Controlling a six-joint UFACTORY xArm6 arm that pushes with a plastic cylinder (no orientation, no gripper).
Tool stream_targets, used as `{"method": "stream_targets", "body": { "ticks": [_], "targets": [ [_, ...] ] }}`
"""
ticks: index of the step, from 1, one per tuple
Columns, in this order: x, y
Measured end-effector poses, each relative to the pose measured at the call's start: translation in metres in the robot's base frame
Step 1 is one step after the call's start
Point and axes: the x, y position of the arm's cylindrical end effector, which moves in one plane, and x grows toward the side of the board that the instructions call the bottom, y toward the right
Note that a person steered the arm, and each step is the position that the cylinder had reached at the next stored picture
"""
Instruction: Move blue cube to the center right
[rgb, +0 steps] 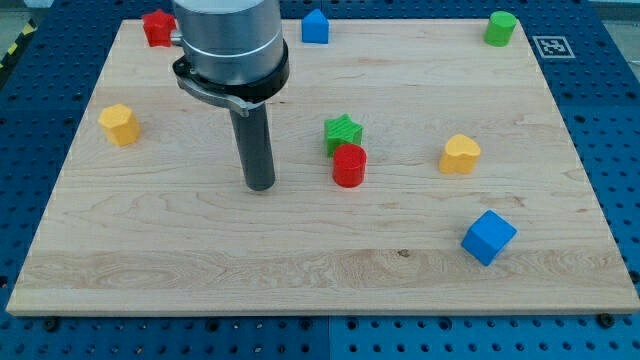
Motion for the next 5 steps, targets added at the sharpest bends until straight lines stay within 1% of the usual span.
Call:
{"method": "stream_targets", "body": {
  "ticks": [1,2,3,4,5],
  "targets": [
    [-0.004,0.0],
    [-0.002,0.021],
    [0.05,0.062],
    [0.108,0.127],
    [0.117,0.199]
  ]
}}
